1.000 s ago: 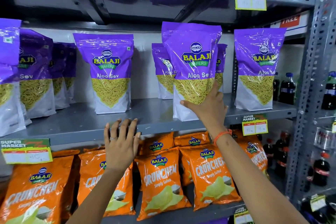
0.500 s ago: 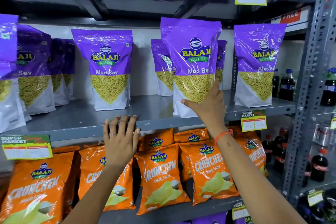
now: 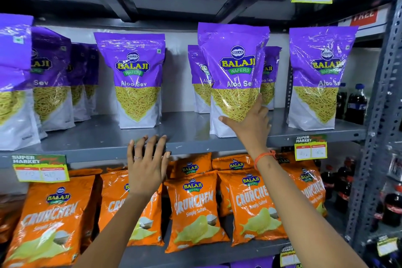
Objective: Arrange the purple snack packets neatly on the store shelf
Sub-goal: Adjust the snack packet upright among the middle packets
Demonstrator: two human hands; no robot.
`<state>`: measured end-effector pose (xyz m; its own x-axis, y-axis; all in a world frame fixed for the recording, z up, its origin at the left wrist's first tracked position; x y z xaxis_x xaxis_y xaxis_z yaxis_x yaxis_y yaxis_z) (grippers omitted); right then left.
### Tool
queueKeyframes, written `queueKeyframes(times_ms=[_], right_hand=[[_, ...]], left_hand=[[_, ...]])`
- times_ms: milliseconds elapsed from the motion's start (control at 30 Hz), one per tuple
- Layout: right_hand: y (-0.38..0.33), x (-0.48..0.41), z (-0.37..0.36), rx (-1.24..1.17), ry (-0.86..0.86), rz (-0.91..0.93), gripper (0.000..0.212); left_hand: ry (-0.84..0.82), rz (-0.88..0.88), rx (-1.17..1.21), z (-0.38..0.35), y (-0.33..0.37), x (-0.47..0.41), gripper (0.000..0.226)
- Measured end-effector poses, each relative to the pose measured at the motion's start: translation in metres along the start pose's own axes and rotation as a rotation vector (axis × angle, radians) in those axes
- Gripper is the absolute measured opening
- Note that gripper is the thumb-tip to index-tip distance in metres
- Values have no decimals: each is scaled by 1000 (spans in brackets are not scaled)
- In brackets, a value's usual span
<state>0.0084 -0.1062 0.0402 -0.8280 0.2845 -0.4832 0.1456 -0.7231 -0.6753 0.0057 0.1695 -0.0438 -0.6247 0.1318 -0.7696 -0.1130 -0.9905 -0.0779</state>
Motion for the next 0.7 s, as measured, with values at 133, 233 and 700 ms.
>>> queueKeyframes(times_ms=[133, 233, 700], right_hand=[[2, -4, -4, -9, -14, 4, 121], [5, -7, -6, -11, -13, 13, 121], [-31, 61, -21, 153, 244, 328, 72]], left_hand=[[-18, 19, -26, -2, -1, 0, 48], [-17, 31, -25, -2, -1, 1, 48], [-33, 22, -36, 0, 0, 2, 45]])
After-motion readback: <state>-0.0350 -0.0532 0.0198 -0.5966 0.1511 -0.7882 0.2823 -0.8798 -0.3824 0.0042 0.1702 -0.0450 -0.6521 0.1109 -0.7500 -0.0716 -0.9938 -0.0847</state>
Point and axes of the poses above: each hand's wrist, its own x-axis away from the middle knuckle, its own z-axis out of the back of the hand, y = z × x, the point moved 10 cm from there along -x, towards the middle knuckle, and after that the axes turned 14 degrees about -y, right-handed, at the moved point
